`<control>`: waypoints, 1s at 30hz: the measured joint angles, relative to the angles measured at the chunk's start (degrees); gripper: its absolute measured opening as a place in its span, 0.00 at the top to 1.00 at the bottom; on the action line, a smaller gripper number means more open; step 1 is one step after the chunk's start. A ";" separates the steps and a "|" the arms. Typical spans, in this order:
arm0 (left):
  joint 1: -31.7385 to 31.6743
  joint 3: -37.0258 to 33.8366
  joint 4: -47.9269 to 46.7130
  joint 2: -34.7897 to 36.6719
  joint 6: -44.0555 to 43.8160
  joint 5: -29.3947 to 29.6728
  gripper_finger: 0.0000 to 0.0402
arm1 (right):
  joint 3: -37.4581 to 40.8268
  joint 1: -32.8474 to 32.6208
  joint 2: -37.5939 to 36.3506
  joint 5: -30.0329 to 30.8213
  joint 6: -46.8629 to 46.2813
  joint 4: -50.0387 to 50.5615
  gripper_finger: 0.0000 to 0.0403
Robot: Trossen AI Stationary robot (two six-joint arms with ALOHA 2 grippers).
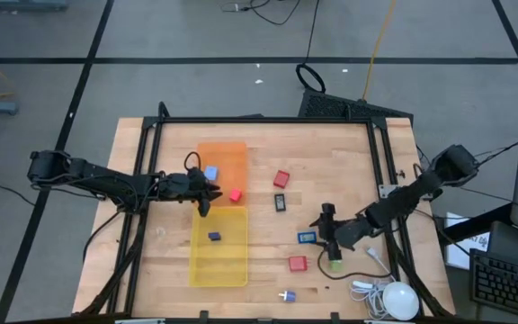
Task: Sort adapters and digital timers
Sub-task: Put the blue digital timer into the yellow bin
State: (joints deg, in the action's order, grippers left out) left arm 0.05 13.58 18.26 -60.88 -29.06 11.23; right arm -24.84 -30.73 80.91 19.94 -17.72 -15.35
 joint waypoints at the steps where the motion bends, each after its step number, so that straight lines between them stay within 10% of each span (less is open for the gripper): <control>1: 0.00 0.00 -0.01 0.01 0.01 0.33 0.65 | 0.00 0.01 0.66 -1.45 -0.48 -0.24 0.34; 13: 0.00 0.00 -0.07 0.01 0.63 0.43 0.51 | -0.17 0.24 4.91 -3.27 -1.08 -1.09 0.40; 30: 0.00 -0.02 -0.07 0.01 0.79 0.48 0.59 | -0.05 1.58 4.10 -2.23 1.49 -0.47 0.62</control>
State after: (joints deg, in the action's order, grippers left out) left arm 0.05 13.56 18.20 -60.88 -28.27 11.71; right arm -24.89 -29.16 85.01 17.71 -16.23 -15.82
